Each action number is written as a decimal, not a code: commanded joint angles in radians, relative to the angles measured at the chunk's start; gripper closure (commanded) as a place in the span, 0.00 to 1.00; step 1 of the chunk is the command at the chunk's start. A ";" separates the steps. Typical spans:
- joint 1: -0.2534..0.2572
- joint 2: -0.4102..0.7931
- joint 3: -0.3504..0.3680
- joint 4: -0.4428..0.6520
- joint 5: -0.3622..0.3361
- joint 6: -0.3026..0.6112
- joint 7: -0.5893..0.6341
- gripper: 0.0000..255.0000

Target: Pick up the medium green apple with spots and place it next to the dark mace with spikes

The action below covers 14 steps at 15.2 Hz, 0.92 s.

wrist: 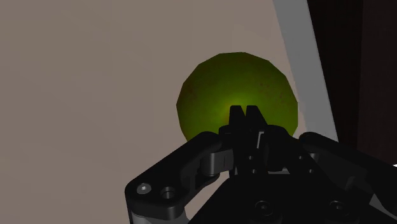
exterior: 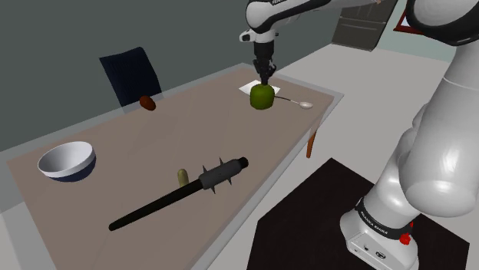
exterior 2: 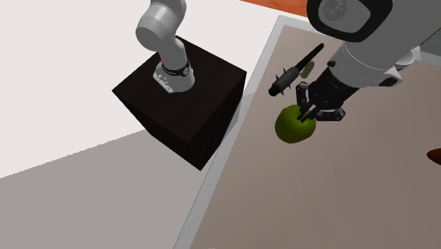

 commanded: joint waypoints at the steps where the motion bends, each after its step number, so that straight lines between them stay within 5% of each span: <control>1: 0.023 0.013 0.019 0.022 0.006 -0.014 0.041 1.00; 14: 0.154 0.213 0.126 0.308 0.065 -0.132 0.266 1.00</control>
